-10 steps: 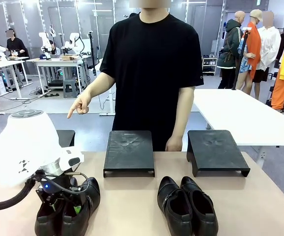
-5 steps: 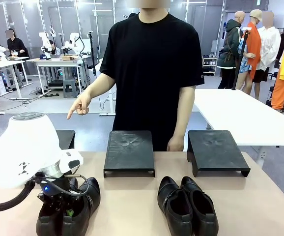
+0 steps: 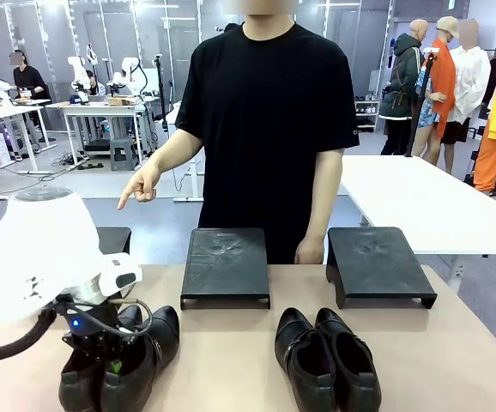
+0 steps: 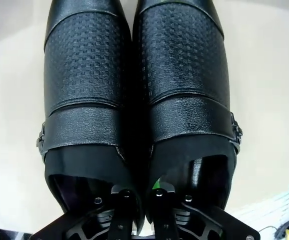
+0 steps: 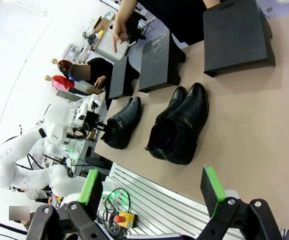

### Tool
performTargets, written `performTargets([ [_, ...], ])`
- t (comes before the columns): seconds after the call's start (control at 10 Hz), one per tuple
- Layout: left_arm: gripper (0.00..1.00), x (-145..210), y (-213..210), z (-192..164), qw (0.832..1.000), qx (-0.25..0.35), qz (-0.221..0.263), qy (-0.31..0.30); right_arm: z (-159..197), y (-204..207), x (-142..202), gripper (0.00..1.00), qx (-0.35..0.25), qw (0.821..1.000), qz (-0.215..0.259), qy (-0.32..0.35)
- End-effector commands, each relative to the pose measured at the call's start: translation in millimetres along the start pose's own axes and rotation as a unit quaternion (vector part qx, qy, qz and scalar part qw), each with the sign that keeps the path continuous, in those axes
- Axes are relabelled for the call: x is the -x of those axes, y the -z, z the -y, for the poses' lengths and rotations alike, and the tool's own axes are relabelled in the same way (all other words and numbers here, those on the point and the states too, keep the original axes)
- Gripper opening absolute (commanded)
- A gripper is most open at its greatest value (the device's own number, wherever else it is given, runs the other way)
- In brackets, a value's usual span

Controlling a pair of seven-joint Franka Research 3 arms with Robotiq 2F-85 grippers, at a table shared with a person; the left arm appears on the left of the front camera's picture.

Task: Place the shoes on the stand as instructed by the person.
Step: Pick up one pair of Shoes and place it on the Shoes Stand indicated by the person.

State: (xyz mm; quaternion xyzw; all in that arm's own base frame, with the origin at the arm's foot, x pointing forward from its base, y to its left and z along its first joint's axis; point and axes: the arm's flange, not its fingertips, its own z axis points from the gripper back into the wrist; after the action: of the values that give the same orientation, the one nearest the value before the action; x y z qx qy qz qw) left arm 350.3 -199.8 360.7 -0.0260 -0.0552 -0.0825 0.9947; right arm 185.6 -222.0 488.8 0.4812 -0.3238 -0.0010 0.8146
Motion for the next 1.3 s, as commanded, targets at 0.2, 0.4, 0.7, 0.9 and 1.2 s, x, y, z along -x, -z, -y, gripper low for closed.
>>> performTargets([
  [0.2, 0.0, 40, -115, -25, 0.996, -0.021, 0.087, 0.019, -1, 0, -1, 1.0, -0.004, 1.0, 0.007, -0.01],
  [0.4, 0.0, 31, -146, -56, 0.993, -0.024, 0.114, -0.007, -1, 0, -1, 1.0, -0.004, 1.0, 0.007, -0.01],
  [0.7, 0.0, 20, -170, -108, 0.989, -0.027, 0.142, -0.011, -1, 0, -1, 1.0, -0.004, 1.0, 0.007, -0.01],
  [0.9, 0.0, 22, -177, -125, 0.989, -0.012, 0.147, 0.009, -1, 0, -1, 1.0, -0.004, 1.0, 0.007, -0.01],
  [1.2, 0.0, 27, -164, -118, 0.991, -0.018, 0.127, -0.027, -1, 0, -1, 1.0, -0.004, 1.0, 0.007, -0.01],
])
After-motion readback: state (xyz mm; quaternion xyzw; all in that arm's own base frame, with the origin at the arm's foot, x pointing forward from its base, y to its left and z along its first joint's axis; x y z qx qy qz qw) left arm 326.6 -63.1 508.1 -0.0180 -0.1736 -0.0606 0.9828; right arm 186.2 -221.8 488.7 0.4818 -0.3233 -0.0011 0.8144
